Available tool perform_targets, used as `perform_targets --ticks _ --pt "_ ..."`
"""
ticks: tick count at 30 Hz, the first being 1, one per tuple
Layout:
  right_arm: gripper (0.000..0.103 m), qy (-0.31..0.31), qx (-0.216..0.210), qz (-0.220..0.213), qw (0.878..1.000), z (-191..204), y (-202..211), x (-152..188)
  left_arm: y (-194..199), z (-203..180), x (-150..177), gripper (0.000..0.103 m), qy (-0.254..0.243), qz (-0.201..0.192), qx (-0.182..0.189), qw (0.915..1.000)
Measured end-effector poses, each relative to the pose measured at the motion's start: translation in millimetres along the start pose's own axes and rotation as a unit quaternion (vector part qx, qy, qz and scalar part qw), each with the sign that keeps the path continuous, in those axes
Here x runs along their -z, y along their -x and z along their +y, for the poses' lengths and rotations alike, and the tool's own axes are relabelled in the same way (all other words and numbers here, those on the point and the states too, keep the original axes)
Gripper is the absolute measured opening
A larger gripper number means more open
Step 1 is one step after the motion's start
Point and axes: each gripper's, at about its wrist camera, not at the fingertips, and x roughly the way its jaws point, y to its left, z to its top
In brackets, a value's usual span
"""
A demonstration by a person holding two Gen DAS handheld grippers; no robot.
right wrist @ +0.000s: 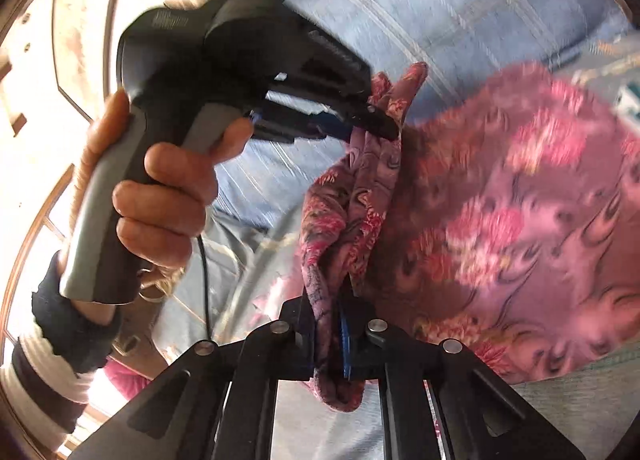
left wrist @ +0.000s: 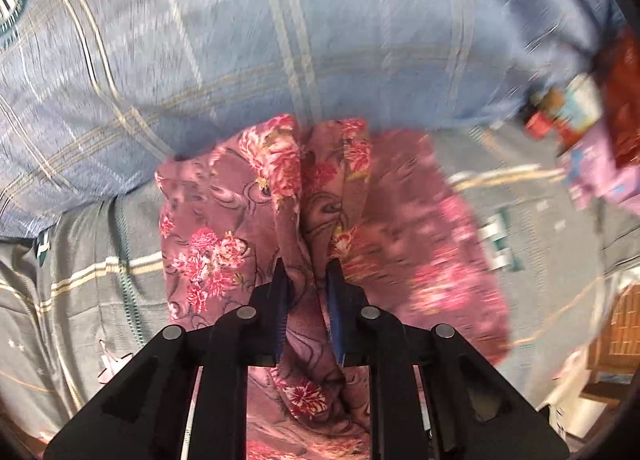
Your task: Fold small clothes
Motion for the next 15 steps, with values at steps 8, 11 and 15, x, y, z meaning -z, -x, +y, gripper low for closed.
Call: perform_targets --ticks 8,11,15 --pt "0.008 -0.057 0.074 -0.07 0.993 -50 59 -24 -38 -68 -34 0.015 -0.016 0.021 0.039 0.9989" --pt "0.008 -0.07 0.109 -0.044 0.991 -67 58 -22 -68 -94 -37 0.015 -0.013 0.047 0.032 0.9983" --pt "0.018 -0.076 0.147 -0.012 0.986 -86 65 -22 -70 -98 -40 0.022 -0.004 0.039 0.032 0.9987"
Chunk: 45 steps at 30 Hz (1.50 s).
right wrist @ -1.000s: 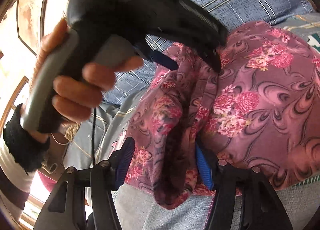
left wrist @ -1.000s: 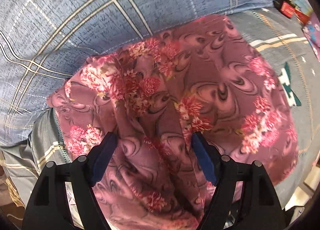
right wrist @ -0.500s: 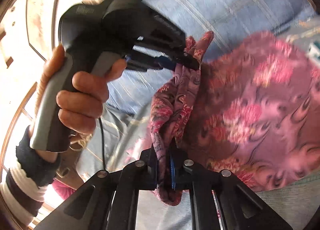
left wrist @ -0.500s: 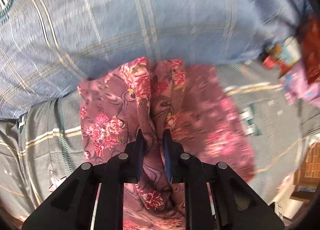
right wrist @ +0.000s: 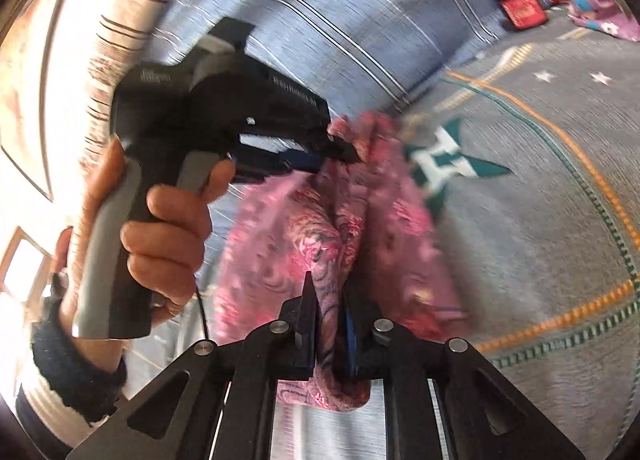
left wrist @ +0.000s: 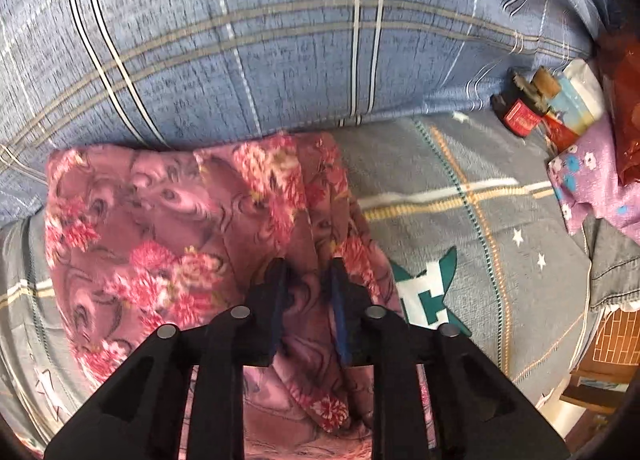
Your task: Fold small clothes
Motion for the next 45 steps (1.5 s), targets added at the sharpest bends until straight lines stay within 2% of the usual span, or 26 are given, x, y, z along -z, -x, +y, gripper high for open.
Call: perform_targets --ticks 3,4,5,7,8,10,11,13,14,16,17,18,21,22,23,25,27,29,33,34,37,38,41,43,44,45 --pt "0.023 -0.008 -0.003 -0.003 1.0 -2 8 1 31 14 1 0.03 -0.008 -0.013 0.022 0.9996" --pt "0.023 -0.01 -0.006 -0.011 1.0 -3 14 0 44 21 3 0.038 -0.008 -0.029 0.025 0.9992" --pt "0.024 -0.012 -0.014 -0.025 1.0 -5 22 -1 58 31 6 0.054 -0.007 -0.049 0.026 0.9984" --pt "0.024 -0.012 -0.035 -0.077 0.996 -2 44 -6 86 59 18 0.073 0.006 -0.095 0.019 0.9953" --pt "0.029 -0.009 -0.041 -0.097 0.994 -1 50 -9 93 74 25 0.075 0.012 -0.11 0.012 0.9938" --pt "0.037 -0.004 -0.062 -0.125 0.99 4 57 -18 98 105 38 0.075 0.024 -0.118 0.001 0.9927" --pt "0.041 -0.004 -0.08 -0.12 0.989 6 53 -27 92 120 45 0.075 0.031 -0.111 -0.001 0.9933" --pt "0.044 -0.002 -0.108 -0.074 0.991 15 32 -50 78 148 57 0.075 0.056 -0.09 0.006 0.9943" --pt "0.044 0.0 -0.101 -0.046 0.994 18 15 -63 71 160 63 0.075 0.071 -0.082 0.016 0.994" --pt "0.044 0.007 -0.082 0.002 0.997 24 -19 -87 59 178 75 0.075 0.099 -0.072 0.048 0.9913" --pt "0.044 0.009 -0.072 0.008 0.997 25 -29 -93 54 184 79 0.075 0.112 -0.068 0.065 0.9893" --pt "0.044 0.017 -0.048 0.011 0.999 26 -39 -99 48 191 82 0.075 0.126 -0.062 0.085 0.9865" --pt "0.044 0.036 0.041 0.044 0.998 25 -71 -111 36 196 85 0.075 0.145 -0.054 0.109 0.9819" --pt "0.044 0.036 0.055 0.058 0.996 24 -78 -110 33 195 85 0.075 0.147 -0.051 0.113 0.9813" --pt "0.042 0.04 0.051 0.076 0.995 22 -87 -110 30 194 84 0.074 0.147 -0.049 0.116 0.9811" --pt "0.008 0.079 0.061 0.082 0.992 30 -87 -110 33 191 85 0.074 0.148 -0.059 0.128 0.9789" --pt "0.007 0.116 0.039 0.052 0.991 40 -70 -119 40 185 85 0.074 0.14 -0.076 0.139 0.9774" --pt "0.006 0.123 0.04 0.031 0.991 38 -59 -128 34 176 82 0.074 0.132 -0.088 0.116 0.9806" --pt "0.006 0.133 0.127 0.075 0.98 11 -88 -127 5 162 77 0.075 0.128 -0.059 0.082 0.9866" --pt "0.006 0.121 0.131 0.086 0.98 2 -94 -124 0 161 79 0.075 0.134 -0.054 0.081 0.9862" --pt "0.007 0.079 0.08 0.062 0.992 -8 -74 -124 9 159 88 0.074 0.136 -0.07 0.071 0.9858" --pt "0.012 0.067 0.058 0.06 0.994 -10 -64 -123 14 158 91 0.074 0.133 -0.074 0.063 0.9864" --pt "0.012 0.034 -0.008 0.075 0.997 -17 -35 -112 33 151 104 0.074 0.119 -0.101 0.039 0.987" --pt "0.022 0.02 -0.037 0.08 0.996 -19 -17 -100 43 147 114 0.074 0.115 -0.116 0.026 0.9861" --pt "0.033 0.016 -0.044 0.088 0.995 -18 -13 -94 46 148 117 0.074 0.115 -0.12 0.025 0.9858" --pt "0.037 0.018 -0.039 0.094 0.995 -17 -11 -87 50 152 118 0.074 0.114 -0.121 0.023 0.9858"
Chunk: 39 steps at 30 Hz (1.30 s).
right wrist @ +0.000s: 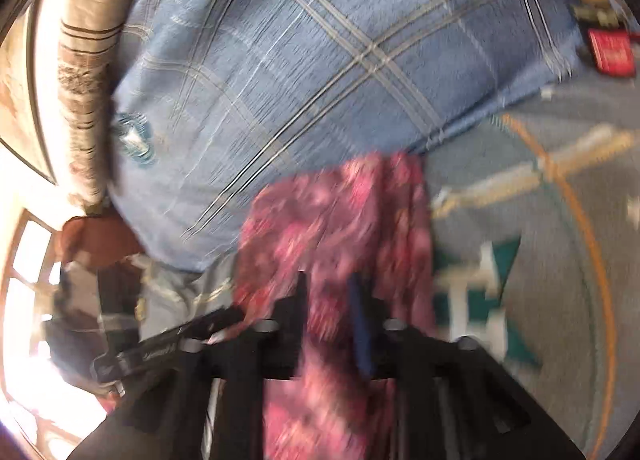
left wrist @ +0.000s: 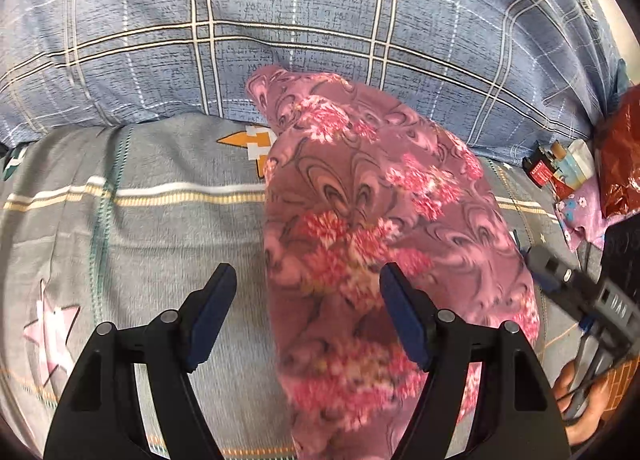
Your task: Fold small clothes
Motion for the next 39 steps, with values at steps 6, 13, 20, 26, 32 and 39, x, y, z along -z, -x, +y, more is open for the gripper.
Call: perform_targets --ticks 6,13,20,26,32,39 --pt "0.022 0.057 0.062 0.01 0.996 23 -10 25 5 -6 19 0.074 -0.008 0.004 -0.021 0.9997" --pt "0.011 0.107 0.142 -0.034 0.983 30 5 29 2 -1 44 0.074 -0.011 0.02 -0.012 0.9997" --pt "0.018 0.051 0.131 -0.054 0.989 2 35 36 -8 -1 51 0.075 -0.021 0.045 0.007 0.9987" --pt "0.05 0.014 0.048 -0.057 0.997 -6 45 16 3 29 10 0.075 0.042 0.035 0.063 0.9965" --pt "0.053 -0.004 0.054 -0.038 0.998 -19 2 -3 -28 54 -4 0.075 0.097 0.075 0.123 0.9848" --pt "0.068 0.02 -0.071 -0.002 0.997 -16 -21 -9 -48 53 -9 0.075 0.116 0.08 0.188 0.9721"
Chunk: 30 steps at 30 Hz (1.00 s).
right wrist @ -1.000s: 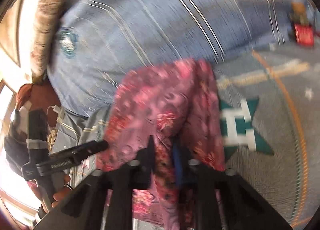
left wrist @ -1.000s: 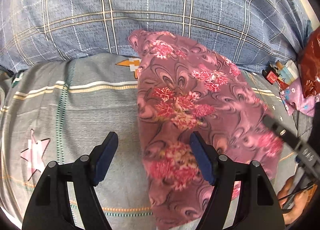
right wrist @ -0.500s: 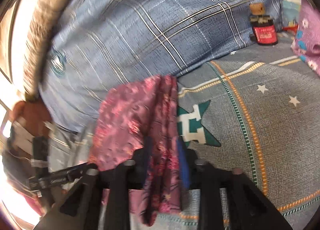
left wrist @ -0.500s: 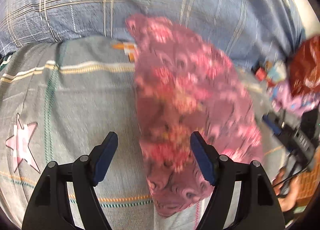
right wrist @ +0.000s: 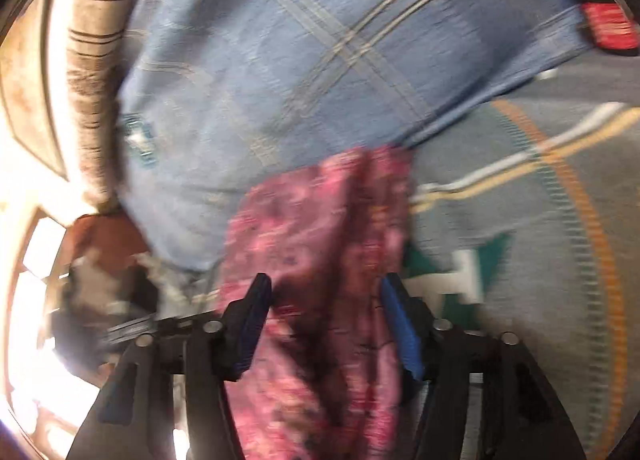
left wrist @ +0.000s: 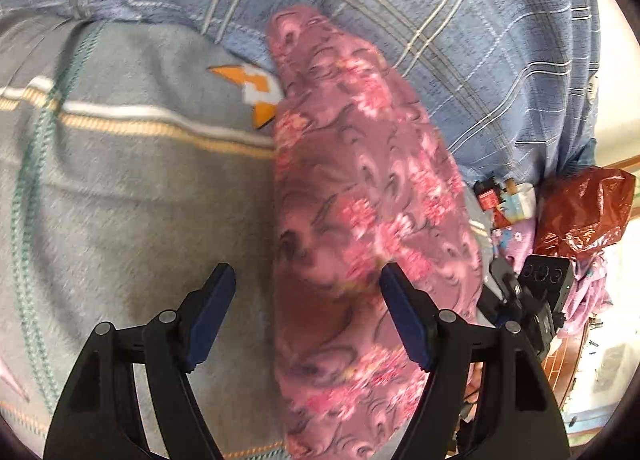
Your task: Fold small clothes
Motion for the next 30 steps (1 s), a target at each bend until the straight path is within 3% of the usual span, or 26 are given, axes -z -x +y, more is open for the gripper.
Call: perform_targets --ticks 3,4,7,12,16,19,21,26,28,29,30 --pt "0.071 0.011 -0.06 0.04 0.997 7 -7 -2 -13 -11 0 0.078 0.002 0.023 0.042 0.9989" --pt "0.071 0.023 -0.058 0.048 0.997 11 -11 -2 -16 -15 0 0.083 -0.005 0.022 0.037 0.999" --pt "0.07 0.041 -0.029 0.053 0.997 13 -12 -5 -21 -28 1 0.083 -0.03 0.018 0.015 0.9993" --pt "0.071 0.021 0.007 0.043 0.999 -4 17 -5 -19 -22 2 0.083 -0.03 0.027 0.033 0.9987" --pt "0.07 0.03 0.022 0.082 0.996 -4 14 -5 -20 -23 3 0.083 -0.036 0.022 0.027 0.9988" --pt "0.072 0.035 -0.012 0.135 0.99 6 -7 -3 -25 -28 2 0.083 -0.036 0.024 0.021 0.9989" --pt "0.081 0.056 -0.002 0.136 0.989 12 -17 -3 -27 -27 -1 0.084 -0.028 0.025 0.023 0.999" --pt "0.081 0.057 0.022 0.084 0.995 16 -25 -4 -32 -32 -5 0.084 -0.011 0.021 0.026 0.9994" --pt "0.076 0.082 0.06 0.077 0.992 27 -32 2 -31 -34 -4 0.079 -0.009 0.017 0.02 0.9996" --pt "0.065 0.099 0.085 0.079 0.988 33 -35 7 -33 -39 -2 0.065 -0.012 0.016 0.016 0.9997" --pt "0.055 0.104 0.096 0.079 0.987 34 -35 9 -31 -41 0 0.059 -0.017 0.014 0.01 0.9997"
